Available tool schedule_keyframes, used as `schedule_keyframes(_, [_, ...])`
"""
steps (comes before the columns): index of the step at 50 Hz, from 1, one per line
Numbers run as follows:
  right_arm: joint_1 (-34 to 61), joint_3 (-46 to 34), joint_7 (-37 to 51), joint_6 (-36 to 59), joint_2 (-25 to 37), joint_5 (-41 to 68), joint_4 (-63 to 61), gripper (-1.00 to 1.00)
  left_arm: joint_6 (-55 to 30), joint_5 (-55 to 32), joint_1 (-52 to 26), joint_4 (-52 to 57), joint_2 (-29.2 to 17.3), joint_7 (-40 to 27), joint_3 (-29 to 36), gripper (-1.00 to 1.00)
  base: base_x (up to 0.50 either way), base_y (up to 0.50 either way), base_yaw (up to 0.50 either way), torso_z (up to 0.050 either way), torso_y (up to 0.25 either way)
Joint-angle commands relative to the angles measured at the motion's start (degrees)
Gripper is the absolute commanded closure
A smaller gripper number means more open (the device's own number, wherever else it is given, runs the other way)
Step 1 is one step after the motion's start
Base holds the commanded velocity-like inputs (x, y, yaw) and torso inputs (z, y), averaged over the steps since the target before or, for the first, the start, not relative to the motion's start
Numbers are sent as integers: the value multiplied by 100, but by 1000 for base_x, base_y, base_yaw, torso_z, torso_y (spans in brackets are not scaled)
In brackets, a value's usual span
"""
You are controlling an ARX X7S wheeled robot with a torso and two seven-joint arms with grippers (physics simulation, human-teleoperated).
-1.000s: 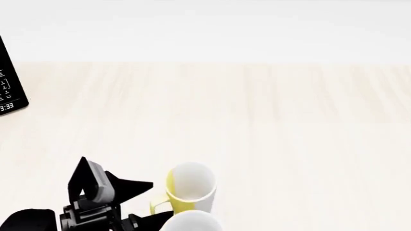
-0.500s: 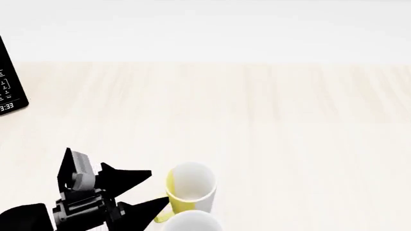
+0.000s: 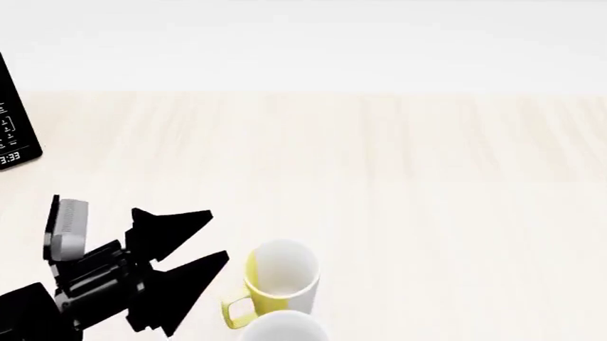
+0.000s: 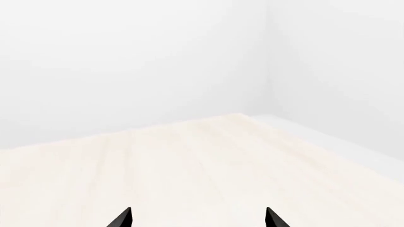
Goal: Put the yellow and white mug to the front of the white mug.
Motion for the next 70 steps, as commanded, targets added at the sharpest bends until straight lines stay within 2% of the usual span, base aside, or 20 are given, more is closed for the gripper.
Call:
schedule_keyframes(1, [-85, 4, 40, -42, 24, -5, -170, -100, -1244, -388, 1179, 3118, 217, -86, -212, -100, 0, 0, 0, 0, 0])
schedule_keyframes(6, [-126, -8, 65, -53, 34, -36, -261, -100, -1600, -853, 1816, 4523, 341, -303, -448, -100, 0, 0, 0, 0, 0])
schedule_keyframes(8, [-148, -7, 70, -82, 35, -44, -301, -100, -1741, -1212, 2243, 5416, 426, -621, -583, -100, 0, 0, 0, 0, 0])
schedule_keyframes(9, [-153, -10, 78, -90, 35, -59, -329, -100, -1700, -1420, 2565, 5919, 434, -753, -577, -100, 0, 0, 0, 0, 0])
schedule_keyframes(15, [-188, -19, 88, -158, 35, -95, -389, -100, -1077, -1984, 3461, 6912, 422, -1629, -508, -100, 0, 0, 0, 0, 0])
schedule_keyframes(22, [-175, -47, 130, -216, 25, -192, -453, -100, -105, -2291, 4107, 7316, 413, -2434, -349, -100, 0, 0, 0, 0, 0])
schedule_keyframes(23, [-164, -56, 133, -212, 25, -200, -451, -100, 462, -2108, 4193, 7249, 444, -2717, -251, -100, 0, 0, 0, 0, 0])
schedule_keyframes(26, [-148, -86, 143, -199, 20, -229, -447, -100, 580, -2425, 4387, 7404, 421, -3312, -188, -100, 0, 0, 0, 0, 0])
schedule_keyframes(27, [-153, -91, 142, -207, 26, -246, -455, -100, 1053, -2332, 4504, 7415, 445, -3591, -85, -100, 0, 0, 0, 0, 0])
schedule_keyframes(29, [-158, -84, 157, -203, 28, -243, -468, -100, 1331, -2359, 4657, 7529, 429, -3898, 36, -100, 0, 0, 0, 0, 0])
schedule_keyframes(34, [-169, -76, 220, -217, 17, -301, -513, -100, 1611, -2630, 4928, 7857, 369, -4504, 176, -100, 0, 0, 0, 0, 0])
schedule_keyframes(35, [-183, -71, 268, -229, 9, -379, -567, -100, 1831, -2420, 4938, 7813, 410, -4675, 188, -100, 0, 0, 0, 0, 0])
schedule_keyframes(40, [-228, -115, 306, -274, 10, -520, -706, -100, 2483, -2568, 5115, 7755, 411, -5651, 199, -100, 0, 0, 0, 0, 0])
schedule_keyframes(41, [-232, -117, 315, -278, 9, -536, -714, -100, 2482, -2717, 5163, 7784, 335, -5569, 273, -100, 0, 0, 0, 0, 0])
schedule_keyframes(44, [-251, -148, 341, -347, -8, -638, -781, -100, 3200, -2429, 5326, 7794, 438, -6073, 339, -100, 0, 0, 0, 0, 0])
schedule_keyframes(50, [-311, -137, 461, -525, -61, -897, -917, -100, 3674, -2466, 5529, 7743, 355, -6328, 552, -100, 0, 0, 0, 0, 0])
schedule_keyframes(57, [-375, -63, 683, -1014, -242, -1294, -942, -100, 4834, -2045, 5816, 7501, 428, -7333, 636, -100, 0, 0, 0, 0, 0])
schedule_keyframes(66, [-506, -45, 876, -1733, -382, -1814, -864, -100, 5159, -1482, 5954, 7322, 396, -8360, 729, -100, 0, 0, 0, 0, 0])
schedule_keyframes(68, [-478, -78, 880, -1764, -392, -1853, -810, -100, 5534, -1053, 5975, 7242, 435, -8850, 653, -100, 0, 0, 0, 0, 0])
schedule_keyframes(70, [-478, -90, 882, -1756, -388, -1874, -817, -100, 5857, -1056, 6061, 7256, 408, -9059, 684, -100, 0, 0, 0, 0, 0])
